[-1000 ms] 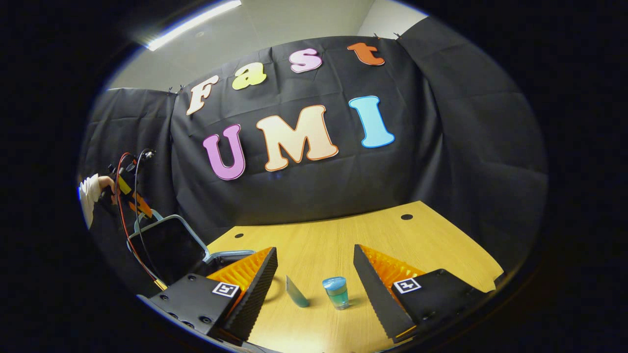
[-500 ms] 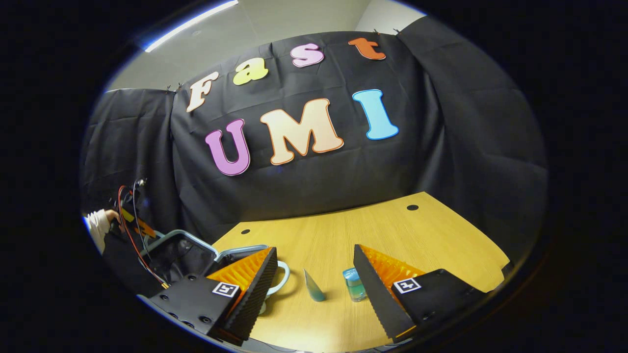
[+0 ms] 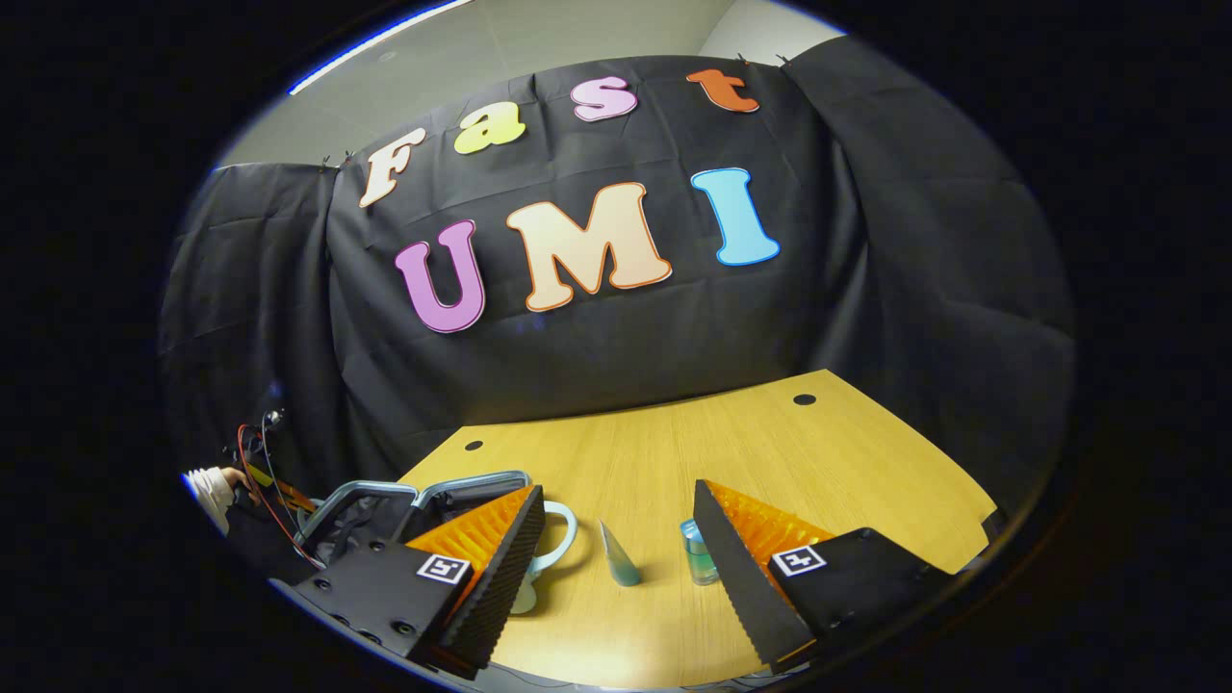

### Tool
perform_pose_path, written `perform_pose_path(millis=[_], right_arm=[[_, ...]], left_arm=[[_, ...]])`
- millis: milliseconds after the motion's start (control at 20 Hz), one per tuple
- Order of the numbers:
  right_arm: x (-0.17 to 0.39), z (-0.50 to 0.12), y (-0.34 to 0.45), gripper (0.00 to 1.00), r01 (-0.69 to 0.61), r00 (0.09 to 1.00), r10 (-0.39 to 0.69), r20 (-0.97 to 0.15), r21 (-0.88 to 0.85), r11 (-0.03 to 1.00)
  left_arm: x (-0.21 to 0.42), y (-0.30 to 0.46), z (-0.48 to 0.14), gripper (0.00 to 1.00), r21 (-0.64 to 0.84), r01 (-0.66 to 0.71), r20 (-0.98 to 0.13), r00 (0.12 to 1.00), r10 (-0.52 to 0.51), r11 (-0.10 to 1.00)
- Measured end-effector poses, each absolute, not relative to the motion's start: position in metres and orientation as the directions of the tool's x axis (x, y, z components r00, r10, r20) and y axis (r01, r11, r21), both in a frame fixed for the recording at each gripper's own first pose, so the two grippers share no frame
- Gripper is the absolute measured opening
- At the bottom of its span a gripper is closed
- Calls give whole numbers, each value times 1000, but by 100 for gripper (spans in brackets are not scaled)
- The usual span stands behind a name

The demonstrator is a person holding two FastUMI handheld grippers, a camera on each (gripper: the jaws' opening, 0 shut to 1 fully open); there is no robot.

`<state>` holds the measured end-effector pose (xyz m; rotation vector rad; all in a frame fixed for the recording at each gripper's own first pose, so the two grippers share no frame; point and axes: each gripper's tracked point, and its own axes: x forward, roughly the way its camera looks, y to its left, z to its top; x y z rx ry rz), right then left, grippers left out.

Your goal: First open the suitcase, pack the skin care products into it, and then close the suitcase.

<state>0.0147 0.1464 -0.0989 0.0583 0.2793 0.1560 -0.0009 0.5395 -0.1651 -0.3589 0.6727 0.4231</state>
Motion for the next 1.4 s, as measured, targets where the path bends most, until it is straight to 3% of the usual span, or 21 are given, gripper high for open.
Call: perform_pose_path(millis=[50, 150, 300, 400, 600, 750, 800, 1050, 1250, 1400], right_arm=[[16, -100, 150, 94, -149, 948, 165, -273, 77, 986], [19, -102, 155, 98, -158, 944, 172, -281, 72, 985], [22, -103, 159, 98, -167, 942, 180, -284, 68, 984], [23, -106, 158, 98, -168, 942, 177, -286, 58, 984], [29, -113, 151, 98, -156, 939, 179, -292, 102, 983], [36, -117, 139, 94, -145, 941, 171, -293, 109, 983], [36, -117, 137, 98, -150, 941, 173, -291, 100, 984], [44, -124, 117, 98, -175, 933, 194, -303, 89, 981], [48, -135, 99, 98, -202, 914, 228, -334, 111, 973], [50, -143, 84, 98, -229, 897, 259, -358, 125, 965]], left_arm=[[0, 542, -171, 1, -187, -482, -668, 701, 249, 856], [1, 546, -182, 4, -176, -480, -680, 690, 246, 860], [-1, 549, -182, 15, -161, -484, -686, 681, 255, 860], [-4, 550, -173, 51, -134, -484, -674, 684, 279, 865], [-20, 526, -150, 96, -105, -493, -674, 674, 303, 864], [-24, 480, -117, 97, -105, -426, -617, 736, 277, 899], [-25, 460, -106, 97, -97, -390, -592, 762, 262, 916], [-34, 328, -65, 96, -89, -229, -476, 865, 160, 969], [-31, 206, -62, 97, -76, -72, -417, 908, 34, 995], [-30, 110, -77, 96, -91, 92, -397, 910, -121, 992]])
